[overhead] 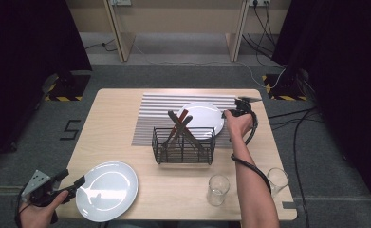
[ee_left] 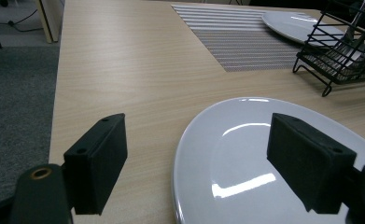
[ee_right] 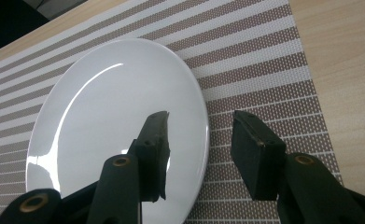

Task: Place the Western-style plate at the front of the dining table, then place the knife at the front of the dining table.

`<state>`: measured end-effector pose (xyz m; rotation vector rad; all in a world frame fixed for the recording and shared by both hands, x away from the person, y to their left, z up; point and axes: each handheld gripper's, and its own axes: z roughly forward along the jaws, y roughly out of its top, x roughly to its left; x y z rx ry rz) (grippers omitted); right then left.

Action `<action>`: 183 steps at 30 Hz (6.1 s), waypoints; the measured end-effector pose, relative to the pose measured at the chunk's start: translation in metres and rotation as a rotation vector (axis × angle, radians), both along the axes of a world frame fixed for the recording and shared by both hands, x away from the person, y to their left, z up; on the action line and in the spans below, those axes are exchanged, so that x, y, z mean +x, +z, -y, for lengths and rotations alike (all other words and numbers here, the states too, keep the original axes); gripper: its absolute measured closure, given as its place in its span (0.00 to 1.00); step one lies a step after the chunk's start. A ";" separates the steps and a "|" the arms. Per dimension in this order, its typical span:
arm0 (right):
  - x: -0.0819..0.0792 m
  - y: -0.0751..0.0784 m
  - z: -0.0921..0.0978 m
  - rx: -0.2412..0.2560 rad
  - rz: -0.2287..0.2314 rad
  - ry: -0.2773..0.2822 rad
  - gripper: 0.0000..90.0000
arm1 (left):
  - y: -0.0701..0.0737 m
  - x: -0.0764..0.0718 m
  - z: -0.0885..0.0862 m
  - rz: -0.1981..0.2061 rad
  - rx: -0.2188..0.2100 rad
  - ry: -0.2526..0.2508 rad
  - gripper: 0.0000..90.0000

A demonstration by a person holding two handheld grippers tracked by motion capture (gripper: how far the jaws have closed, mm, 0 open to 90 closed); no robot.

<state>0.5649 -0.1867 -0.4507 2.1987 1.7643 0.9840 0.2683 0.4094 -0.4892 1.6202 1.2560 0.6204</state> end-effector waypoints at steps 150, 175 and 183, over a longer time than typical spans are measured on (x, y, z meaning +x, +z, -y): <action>-0.163 0.050 0.020 -0.003 0.323 0.107 0.58 | 0.104 0.161 0.283 0.154 0.074 -0.655 0.57; -0.161 0.047 0.018 0.003 0.313 0.115 0.59 | 0.110 0.167 0.284 0.193 0.078 -0.663 0.64; -0.161 0.046 0.017 -0.002 0.311 0.121 0.59 | 0.110 0.168 0.283 0.211 0.070 -0.656 0.70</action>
